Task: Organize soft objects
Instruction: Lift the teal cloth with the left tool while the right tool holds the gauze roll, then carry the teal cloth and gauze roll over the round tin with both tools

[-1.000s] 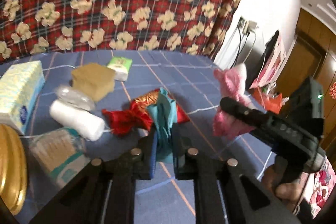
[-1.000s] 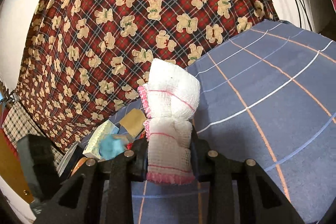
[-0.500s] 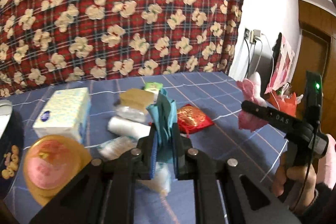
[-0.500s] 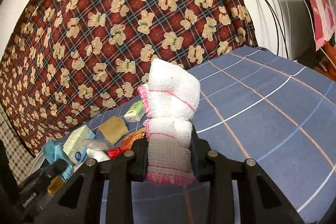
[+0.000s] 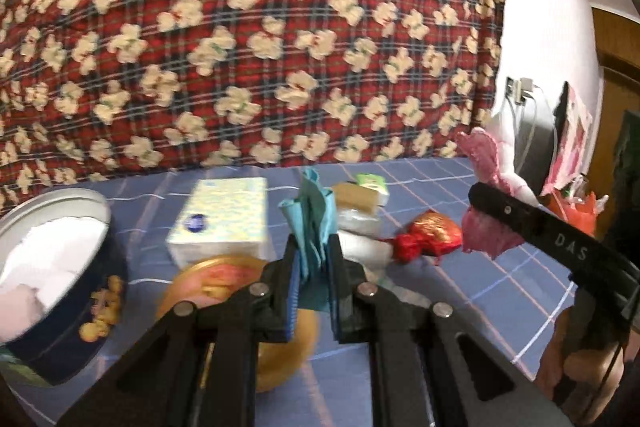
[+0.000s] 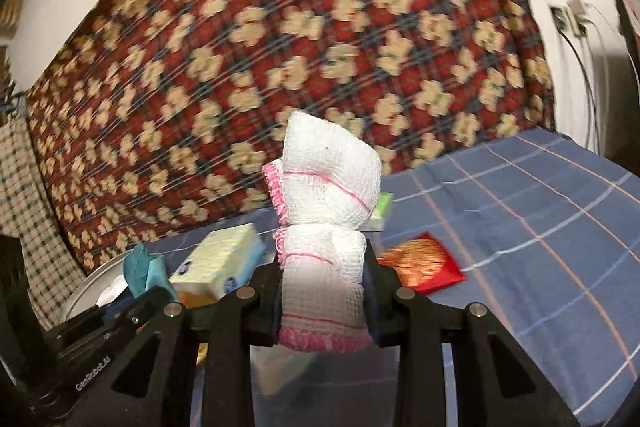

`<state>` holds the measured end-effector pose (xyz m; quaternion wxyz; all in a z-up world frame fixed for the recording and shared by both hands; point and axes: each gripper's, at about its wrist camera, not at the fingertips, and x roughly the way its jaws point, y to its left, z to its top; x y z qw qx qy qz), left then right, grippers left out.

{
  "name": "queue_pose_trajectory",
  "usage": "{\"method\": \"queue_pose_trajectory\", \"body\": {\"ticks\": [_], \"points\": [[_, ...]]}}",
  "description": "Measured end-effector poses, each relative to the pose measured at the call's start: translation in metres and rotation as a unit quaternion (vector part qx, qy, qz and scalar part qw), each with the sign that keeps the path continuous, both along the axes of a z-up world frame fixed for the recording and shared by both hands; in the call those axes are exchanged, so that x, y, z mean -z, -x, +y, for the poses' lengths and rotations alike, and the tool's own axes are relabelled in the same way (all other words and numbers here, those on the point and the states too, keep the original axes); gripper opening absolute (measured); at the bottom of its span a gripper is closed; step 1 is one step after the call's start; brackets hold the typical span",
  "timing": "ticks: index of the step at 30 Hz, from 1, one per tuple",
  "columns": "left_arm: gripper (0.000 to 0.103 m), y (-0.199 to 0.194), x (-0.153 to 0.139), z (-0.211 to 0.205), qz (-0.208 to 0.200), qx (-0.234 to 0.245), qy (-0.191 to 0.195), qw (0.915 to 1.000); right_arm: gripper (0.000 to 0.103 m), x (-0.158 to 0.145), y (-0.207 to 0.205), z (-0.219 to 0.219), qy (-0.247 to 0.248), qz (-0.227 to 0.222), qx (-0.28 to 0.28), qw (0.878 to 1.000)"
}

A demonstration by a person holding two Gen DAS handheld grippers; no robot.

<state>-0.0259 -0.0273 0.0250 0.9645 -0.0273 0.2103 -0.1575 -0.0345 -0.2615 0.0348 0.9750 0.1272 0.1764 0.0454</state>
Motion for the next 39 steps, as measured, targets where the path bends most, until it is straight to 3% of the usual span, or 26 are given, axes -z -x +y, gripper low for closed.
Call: {"method": "queue_pose_trajectory", "body": {"ticks": [15, 39], "points": [[0.01, -0.002, 0.008, 0.064, -0.021, -0.077, -0.013, 0.9967, 0.034, 0.004, -0.001, 0.095, 0.042, -0.02, -0.04, 0.998], [0.01, 0.005, 0.007, 0.163, -0.013, -0.161, -0.012, 0.9868, 0.034, -0.002, -0.003, 0.209, 0.051, -0.031, -0.142, 0.988]]}}
